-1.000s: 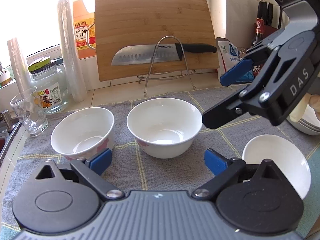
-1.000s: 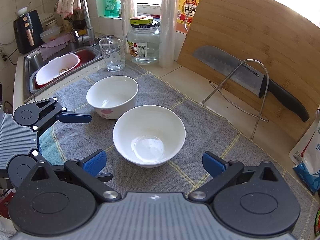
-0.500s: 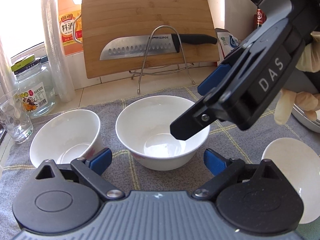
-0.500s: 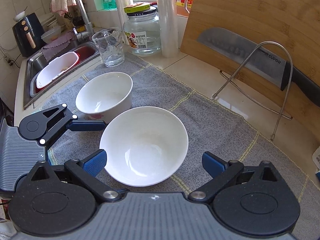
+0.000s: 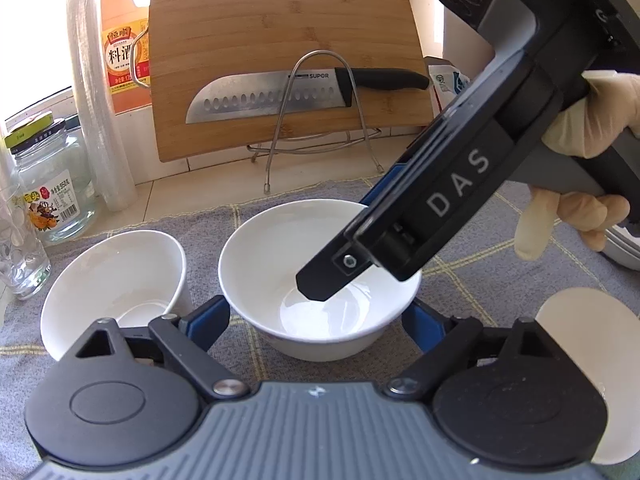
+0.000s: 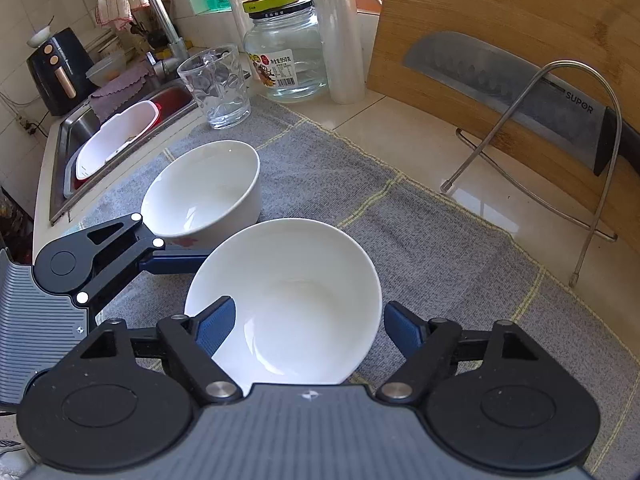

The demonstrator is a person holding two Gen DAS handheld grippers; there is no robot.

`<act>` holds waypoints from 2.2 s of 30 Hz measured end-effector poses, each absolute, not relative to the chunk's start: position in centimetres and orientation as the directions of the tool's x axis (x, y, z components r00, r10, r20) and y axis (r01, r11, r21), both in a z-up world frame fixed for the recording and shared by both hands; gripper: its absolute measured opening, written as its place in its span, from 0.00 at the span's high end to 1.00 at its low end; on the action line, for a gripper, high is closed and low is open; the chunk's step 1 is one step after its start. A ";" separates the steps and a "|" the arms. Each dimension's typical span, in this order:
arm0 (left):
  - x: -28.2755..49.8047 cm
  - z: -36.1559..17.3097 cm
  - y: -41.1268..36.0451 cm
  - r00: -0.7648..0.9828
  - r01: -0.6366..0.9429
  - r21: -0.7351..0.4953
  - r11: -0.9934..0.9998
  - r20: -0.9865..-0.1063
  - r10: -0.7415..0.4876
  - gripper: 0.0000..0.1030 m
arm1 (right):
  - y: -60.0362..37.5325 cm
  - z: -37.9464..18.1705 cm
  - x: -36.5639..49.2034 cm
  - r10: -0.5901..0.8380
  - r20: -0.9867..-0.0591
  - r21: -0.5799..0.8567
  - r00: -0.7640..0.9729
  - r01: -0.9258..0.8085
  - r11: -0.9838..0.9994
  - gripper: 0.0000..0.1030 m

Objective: Organize plates and bowls
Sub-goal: 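Carry the second white bowl with the right gripper over the first bowl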

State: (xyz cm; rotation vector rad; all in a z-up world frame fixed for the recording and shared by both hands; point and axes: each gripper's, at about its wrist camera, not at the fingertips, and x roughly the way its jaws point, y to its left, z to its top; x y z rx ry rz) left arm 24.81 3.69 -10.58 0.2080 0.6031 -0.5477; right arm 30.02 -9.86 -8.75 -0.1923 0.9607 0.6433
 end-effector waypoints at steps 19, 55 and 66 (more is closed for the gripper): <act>24.8 -10.2 3.5 0.675 0.573 0.047 0.818 -0.593 -0.439 0.12 | -9.9 -8.5 29.9 0.436 -0.811 0.149 0.389 -0.584 0.798 0.22; 15.1 -5.9 2.2 0.679 0.604 0.060 0.794 -0.561 -0.474 0.12 | -12.8 -2.8 18.3 0.465 -0.759 0.118 0.456 -0.606 0.787 0.22; 12.4 -5.6 1.8 0.646 0.626 0.034 0.779 -0.582 -0.493 0.12 | -14.2 -3.0 15.1 0.476 -0.756 0.147 0.449 -0.592 0.792 0.22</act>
